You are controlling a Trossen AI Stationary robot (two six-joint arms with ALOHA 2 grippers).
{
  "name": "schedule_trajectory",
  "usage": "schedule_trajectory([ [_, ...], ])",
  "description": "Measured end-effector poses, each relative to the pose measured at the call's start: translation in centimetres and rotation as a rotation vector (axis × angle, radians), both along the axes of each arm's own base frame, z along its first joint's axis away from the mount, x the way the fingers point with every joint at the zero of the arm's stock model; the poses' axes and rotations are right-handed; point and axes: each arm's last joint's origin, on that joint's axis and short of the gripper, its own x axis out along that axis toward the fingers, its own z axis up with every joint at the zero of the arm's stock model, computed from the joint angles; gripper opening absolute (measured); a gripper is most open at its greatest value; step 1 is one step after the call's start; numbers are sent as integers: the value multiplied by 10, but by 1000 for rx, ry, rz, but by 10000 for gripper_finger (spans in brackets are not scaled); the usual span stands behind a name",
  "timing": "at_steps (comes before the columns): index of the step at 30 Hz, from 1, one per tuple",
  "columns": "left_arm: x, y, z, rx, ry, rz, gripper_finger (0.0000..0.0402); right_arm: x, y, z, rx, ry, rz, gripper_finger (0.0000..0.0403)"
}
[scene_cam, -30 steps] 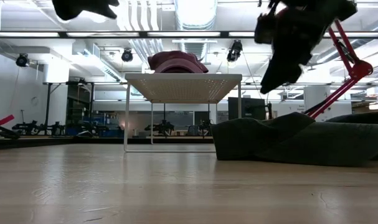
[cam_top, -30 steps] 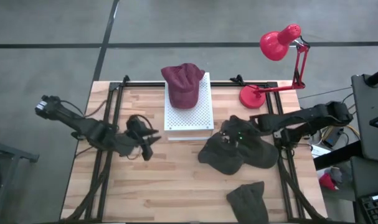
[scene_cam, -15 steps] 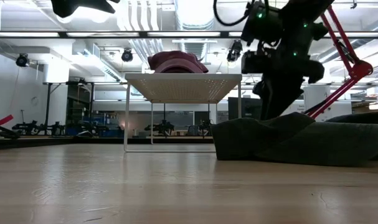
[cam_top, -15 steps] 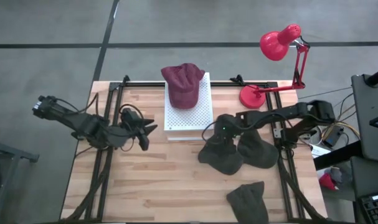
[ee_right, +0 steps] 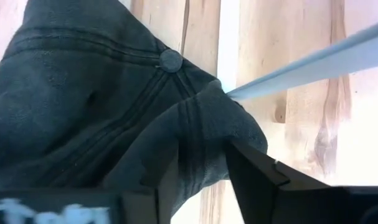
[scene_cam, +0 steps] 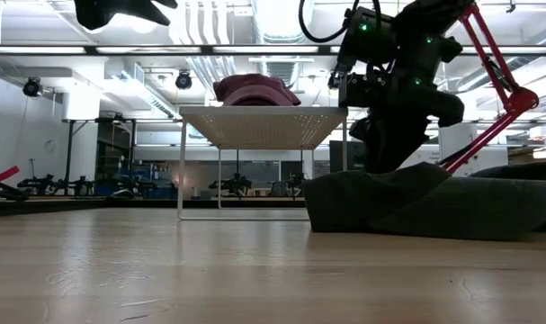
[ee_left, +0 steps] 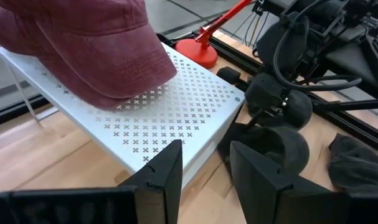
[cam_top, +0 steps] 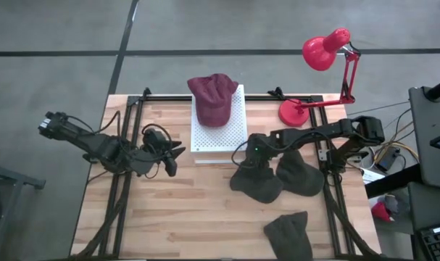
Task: Pick & Place hat
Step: Put the top left black cap on the shelf
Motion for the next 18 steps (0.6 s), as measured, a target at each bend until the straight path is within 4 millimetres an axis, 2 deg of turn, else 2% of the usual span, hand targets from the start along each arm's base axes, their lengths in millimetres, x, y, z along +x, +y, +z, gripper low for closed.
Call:
schedule_trajectory([
  [8,1,0,-1,-3,1,2,129,-2,0,-1,8,22,-7,18],
  [15,1,0,-1,-2,2,1,129,-14,4,5,27,107,-28,10],
  [18,1,-1,-1,-4,3,-3,129,-15,8,26,32,40,-36,10],
])
